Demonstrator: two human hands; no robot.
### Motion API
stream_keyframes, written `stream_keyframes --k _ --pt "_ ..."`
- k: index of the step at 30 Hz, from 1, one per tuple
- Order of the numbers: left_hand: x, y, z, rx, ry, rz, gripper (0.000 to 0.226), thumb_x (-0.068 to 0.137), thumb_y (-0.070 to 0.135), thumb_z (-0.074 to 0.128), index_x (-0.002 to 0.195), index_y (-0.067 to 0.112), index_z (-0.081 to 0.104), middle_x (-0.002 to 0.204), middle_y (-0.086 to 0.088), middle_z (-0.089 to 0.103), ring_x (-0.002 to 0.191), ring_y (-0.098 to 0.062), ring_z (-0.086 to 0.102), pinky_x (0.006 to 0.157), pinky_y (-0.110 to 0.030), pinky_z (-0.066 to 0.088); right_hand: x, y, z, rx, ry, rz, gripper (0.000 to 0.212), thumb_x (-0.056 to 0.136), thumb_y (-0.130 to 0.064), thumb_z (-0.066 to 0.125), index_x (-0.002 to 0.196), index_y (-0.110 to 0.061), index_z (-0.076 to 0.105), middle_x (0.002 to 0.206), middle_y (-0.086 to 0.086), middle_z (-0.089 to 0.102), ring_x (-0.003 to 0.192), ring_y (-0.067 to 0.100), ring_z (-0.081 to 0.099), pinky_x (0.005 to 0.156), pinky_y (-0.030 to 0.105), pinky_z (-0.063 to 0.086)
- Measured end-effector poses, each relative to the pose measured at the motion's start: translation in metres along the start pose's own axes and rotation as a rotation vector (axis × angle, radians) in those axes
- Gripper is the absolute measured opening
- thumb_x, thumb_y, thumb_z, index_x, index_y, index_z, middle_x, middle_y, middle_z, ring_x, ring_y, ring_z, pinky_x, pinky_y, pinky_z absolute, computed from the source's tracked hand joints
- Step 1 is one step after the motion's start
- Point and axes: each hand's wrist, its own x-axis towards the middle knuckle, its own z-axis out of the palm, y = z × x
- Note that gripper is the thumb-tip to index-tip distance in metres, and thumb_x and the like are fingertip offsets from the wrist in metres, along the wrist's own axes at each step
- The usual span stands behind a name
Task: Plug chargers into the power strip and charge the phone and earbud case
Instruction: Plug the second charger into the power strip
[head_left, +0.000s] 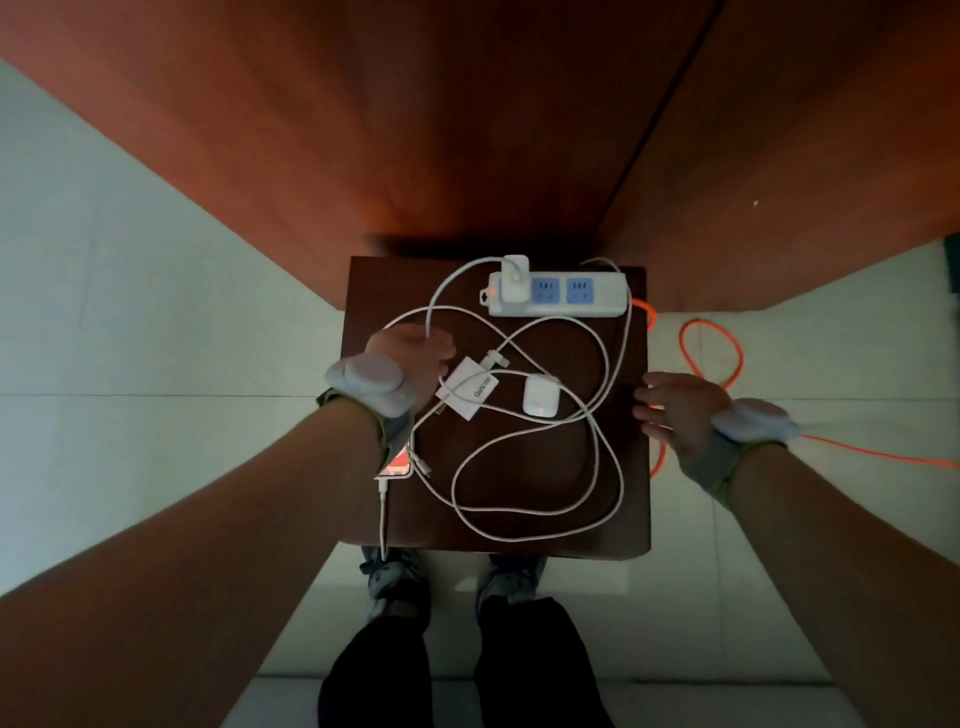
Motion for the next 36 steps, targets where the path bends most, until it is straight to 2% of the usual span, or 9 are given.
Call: stream_keyframes --k 5,8,11,14,18,24,28,33,36 --pt "-0.018 0.019 -0.003 -0.081 -0.125 -0.138 0.032 0.100 0.018 0.028 0.080 0.013 0.053 0.066 -0.002 0.067 0.056 -0.015 0.065 0.069 -0.027 0.042 -0.004 0.003 0.009 -0.001 -0.020 -0.017 0.028 0.095 -0.009 0.041 0.121 -0.012 0.052 0.080 0.007 0.066 0.077 0.023 0.057 0.083 0.038 0.045" --pt "-0.034 0.027 0.004 -0.146 -0.069 -0.064 0.024 0.100 0.017 0.036 0.082 0.014 0.053 0.078 -0.001 0.063 0.072 -0.014 0.060 0.071 -0.026 0.046 -0.016 0.000 0.021 0.004 -0.038 -0.055 0.033 0.094 -0.009 0.045 0.127 -0.007 0.048 0.098 0.013 0.060 0.086 0.029 0.058 0.097 0.042 0.039" --pt "-0.034 0.034 0.002 -0.304 -0.082 -0.097 0.021 0.099 0.018 0.040 0.085 0.014 0.056 0.065 0.002 0.071 0.073 -0.011 0.063 0.067 -0.023 0.048 -0.025 -0.005 0.031 0.091 -0.099 -0.018 0.036 0.096 -0.020 0.043 0.131 -0.008 0.044 0.112 0.013 0.054 0.107 0.033 0.052 0.102 0.043 0.036" --pt "-0.034 0.041 -0.004 -0.382 -0.083 -0.116 0.019 0.098 0.016 0.042 0.086 0.013 0.057 0.056 0.004 0.071 0.071 -0.010 0.065 0.068 -0.024 0.050 -0.036 -0.023 0.037 0.173 -0.187 -0.012 0.024 0.096 -0.027 0.043 0.114 -0.013 0.050 0.100 0.008 0.062 0.098 0.028 0.058 0.095 0.040 0.039" --pt "-0.042 0.045 -0.003 -0.467 -0.094 -0.133 0.012 0.097 0.012 0.045 0.092 0.010 0.056 0.058 -0.001 0.072 0.071 -0.014 0.067 0.067 -0.026 0.053 -0.053 -0.052 0.052 0.217 -0.319 -0.093 0.028 0.095 -0.023 0.043 0.119 -0.011 0.051 0.104 0.009 0.066 0.096 0.027 0.062 0.084 0.037 0.046" --pt "-0.050 0.049 -0.001 -0.624 -0.135 -0.151 0.011 0.098 0.007 0.040 0.095 0.008 0.051 0.060 -0.007 0.072 0.053 -0.014 0.070 0.054 -0.027 0.059 -0.073 -0.067 0.102 -0.008 -0.392 -0.056 0.018 0.092 -0.021 0.051 0.106 -0.010 0.055 0.112 0.017 0.062 0.092 0.031 0.062 0.080 0.039 0.051" --pt "-0.055 0.055 0.003 -0.639 -0.168 -0.053 0.015 0.097 0.003 0.038 0.091 0.007 0.051 0.069 -0.008 0.071 0.054 -0.013 0.070 0.054 -0.027 0.059 -0.079 -0.068 0.130 0.168 -0.394 -0.027 0.010 0.091 -0.021 0.055 0.092 -0.011 0.056 0.102 0.012 0.067 0.087 0.025 0.065 0.075 0.033 0.051" --pt "-0.056 0.061 -0.002 -0.575 -0.168 0.072 0.048 0.094 0.001 0.042 0.140 0.009 0.033 0.075 -0.005 0.073 0.064 -0.014 0.072 0.053 -0.028 0.057 -0.084 -0.085 0.143 0.253 -0.326 -0.105 0.007 0.094 -0.017 0.049 0.093 -0.013 0.055 0.076 -0.003 0.069 0.074 0.013 0.063 0.066 0.025 0.047" --pt "-0.061 0.064 -0.012 -0.426 -0.202 0.119 0.048 0.094 0.008 0.044 0.140 0.019 0.036 0.096 -0.003 0.069 0.071 -0.015 0.073 0.060 -0.029 0.058 -0.093 -0.101 0.149 0.191 -0.321 -0.175 0.010 0.095 -0.018 0.048 0.087 -0.016 0.055 0.071 -0.004 0.067 0.064 0.011 0.059 0.056 0.021 0.046"
